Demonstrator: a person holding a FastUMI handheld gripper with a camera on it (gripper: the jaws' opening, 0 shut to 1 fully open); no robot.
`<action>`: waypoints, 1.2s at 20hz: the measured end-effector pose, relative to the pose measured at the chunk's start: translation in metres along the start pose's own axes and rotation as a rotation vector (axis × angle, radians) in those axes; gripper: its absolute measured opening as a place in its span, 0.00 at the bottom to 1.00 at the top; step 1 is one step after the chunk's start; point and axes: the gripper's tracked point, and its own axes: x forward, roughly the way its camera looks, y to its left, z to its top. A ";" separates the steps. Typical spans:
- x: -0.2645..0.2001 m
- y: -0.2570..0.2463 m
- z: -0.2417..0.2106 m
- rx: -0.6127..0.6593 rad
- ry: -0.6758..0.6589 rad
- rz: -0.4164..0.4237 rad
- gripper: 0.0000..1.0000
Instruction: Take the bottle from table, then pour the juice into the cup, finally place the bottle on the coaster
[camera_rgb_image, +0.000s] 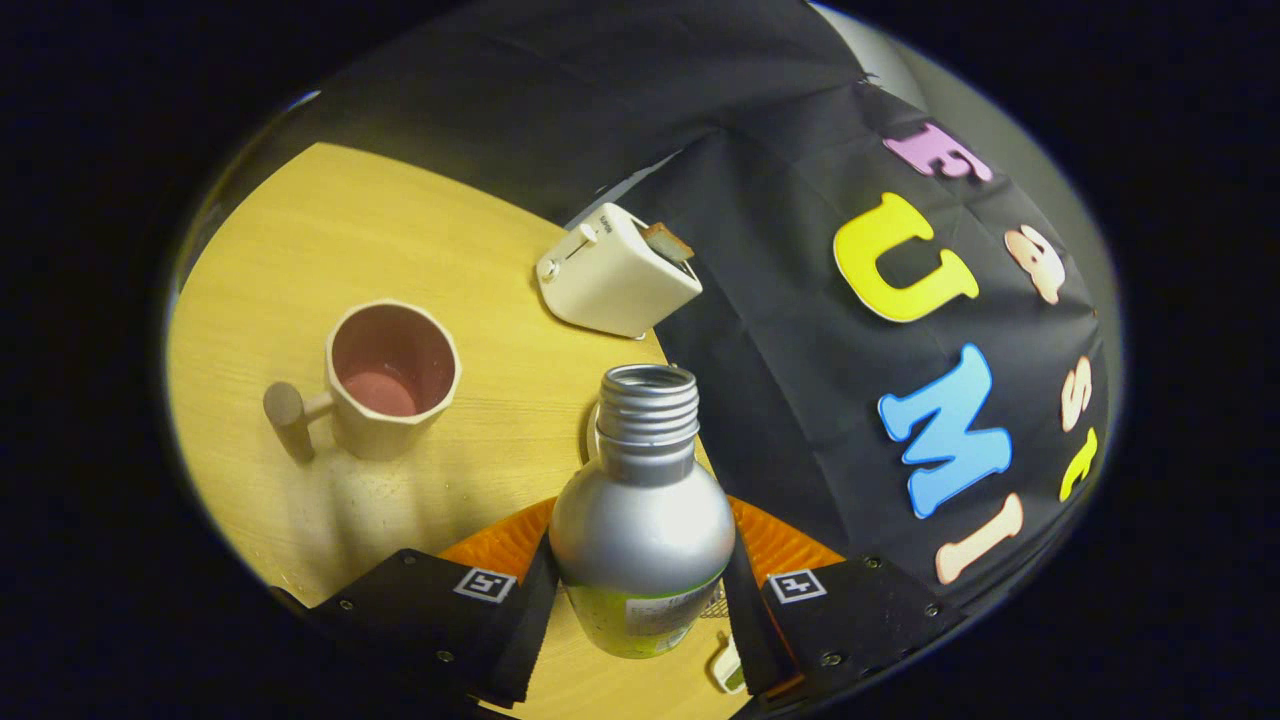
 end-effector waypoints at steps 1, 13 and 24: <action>-0.001 -0.004 -0.001 0.053 -0.002 0.001 0.77; -0.030 -0.047 0.015 0.697 -0.201 0.017 0.76; -0.023 -0.079 -0.013 1.010 -0.246 -0.006 0.76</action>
